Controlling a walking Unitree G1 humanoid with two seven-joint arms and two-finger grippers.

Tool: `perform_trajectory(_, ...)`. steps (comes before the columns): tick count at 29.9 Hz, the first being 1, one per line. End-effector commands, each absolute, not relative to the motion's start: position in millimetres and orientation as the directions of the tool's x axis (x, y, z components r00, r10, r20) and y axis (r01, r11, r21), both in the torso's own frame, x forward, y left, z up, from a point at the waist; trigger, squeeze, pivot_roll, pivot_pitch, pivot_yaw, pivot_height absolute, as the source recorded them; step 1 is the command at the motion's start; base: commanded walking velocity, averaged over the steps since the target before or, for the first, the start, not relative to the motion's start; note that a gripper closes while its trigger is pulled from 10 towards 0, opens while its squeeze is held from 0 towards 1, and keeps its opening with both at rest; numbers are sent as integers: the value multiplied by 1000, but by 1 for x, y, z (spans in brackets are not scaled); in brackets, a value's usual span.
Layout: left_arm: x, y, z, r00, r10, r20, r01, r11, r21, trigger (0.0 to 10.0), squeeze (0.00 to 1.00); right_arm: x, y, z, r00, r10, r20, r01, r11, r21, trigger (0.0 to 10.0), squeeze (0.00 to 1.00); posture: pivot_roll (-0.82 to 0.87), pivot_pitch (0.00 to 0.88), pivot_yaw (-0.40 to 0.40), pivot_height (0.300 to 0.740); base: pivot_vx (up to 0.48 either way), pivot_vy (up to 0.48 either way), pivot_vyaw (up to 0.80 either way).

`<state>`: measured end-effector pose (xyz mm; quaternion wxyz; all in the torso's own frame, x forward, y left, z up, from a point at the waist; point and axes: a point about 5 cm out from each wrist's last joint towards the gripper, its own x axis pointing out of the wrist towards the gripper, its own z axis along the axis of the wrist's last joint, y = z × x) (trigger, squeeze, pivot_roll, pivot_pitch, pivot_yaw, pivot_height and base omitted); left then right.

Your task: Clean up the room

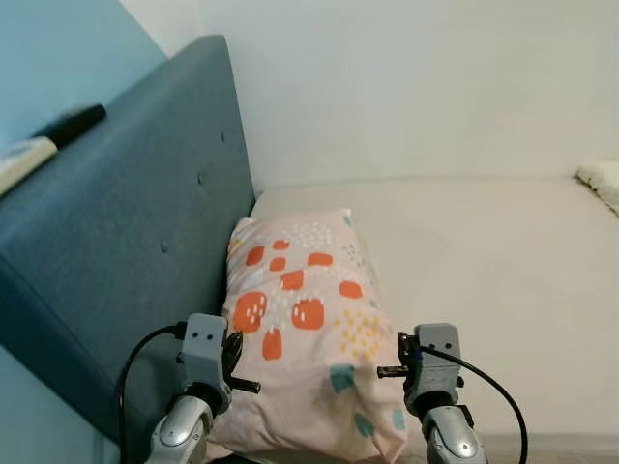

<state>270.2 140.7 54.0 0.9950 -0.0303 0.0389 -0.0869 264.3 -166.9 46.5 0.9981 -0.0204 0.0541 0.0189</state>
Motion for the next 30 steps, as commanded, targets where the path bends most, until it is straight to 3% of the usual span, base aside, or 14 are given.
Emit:
perform_trajectory(1,267,142,50,979,-180,-96,175,983,-58,10000,0,260,-160,41,990,56,-130,-61,998,-32,10000,0,1,37,18,701,0,0,0)
perform_trajectory(10,266,144,44,978,-176,-113,172,984,-44,10000,0,258,-154,36,987,71,-145,-76,997,-24,10000,0,1,18,20,740,0,0,0)
perform_trajectory(26,257,152,11,962,-138,-237,124,990,-73,10000,0,246,-148,1,938,146,-316,-158,987,-13,10000,0,3,22,14,740,0,0,0)
perform_trajectory(30,243,155,-12,925,-126,-360,101,991,-88,10000,0,242,-151,-15,908,123,-401,-141,990,-14,10000,0,7,29,8,740,0,0,0)
